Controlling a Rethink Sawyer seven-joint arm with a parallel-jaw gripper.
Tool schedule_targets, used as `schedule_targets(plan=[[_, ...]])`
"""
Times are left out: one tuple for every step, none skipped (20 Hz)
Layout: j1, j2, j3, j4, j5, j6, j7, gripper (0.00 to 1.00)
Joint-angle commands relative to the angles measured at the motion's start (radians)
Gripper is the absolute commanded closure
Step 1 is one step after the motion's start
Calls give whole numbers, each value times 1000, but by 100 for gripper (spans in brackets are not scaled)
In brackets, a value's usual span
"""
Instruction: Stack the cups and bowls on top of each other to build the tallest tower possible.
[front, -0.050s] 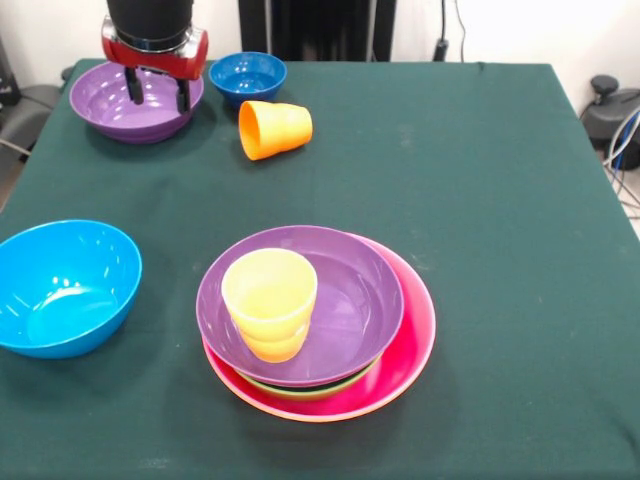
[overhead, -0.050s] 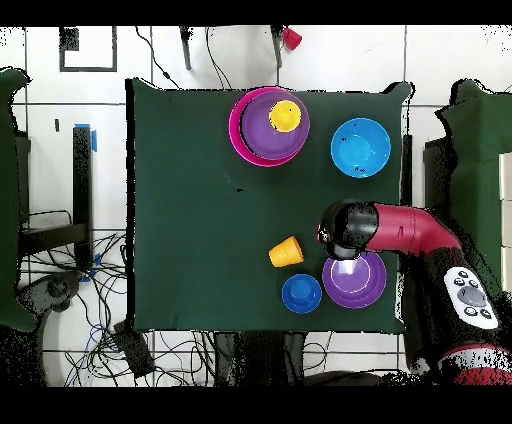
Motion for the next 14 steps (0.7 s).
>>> schedule_targets(plan=[[4, 115, 1, 17, -54, -99, 34, 0], [8, 120, -6, 19, -57, -109, 43, 0], [27, 114, -25, 28, -67, -119, 68, 0], [40, 113, -40, 33, -74, -127, 83, 0], [53, 112, -54, 38, -82, -136, 98, 0], [61, 114, -62, 43, -83, -152, 105, 0], [68, 139, -63, 38, -87, -183, 112, 0], [71, 146, -65, 46, -81, -202, 118, 0], [74, 154, -68, 53, -75, -220, 124, 0], [76, 156, -71, 58, -65, -223, 124, 0], [77, 165, -73, 56, -57, -228, 122, 0], [78, 174, -75, 54, -48, -233, 120, 0], [78, 183, -78, 53, -40, -238, 119, 0], [78, 188, -80, 56, -35, -248, 117, 0]])
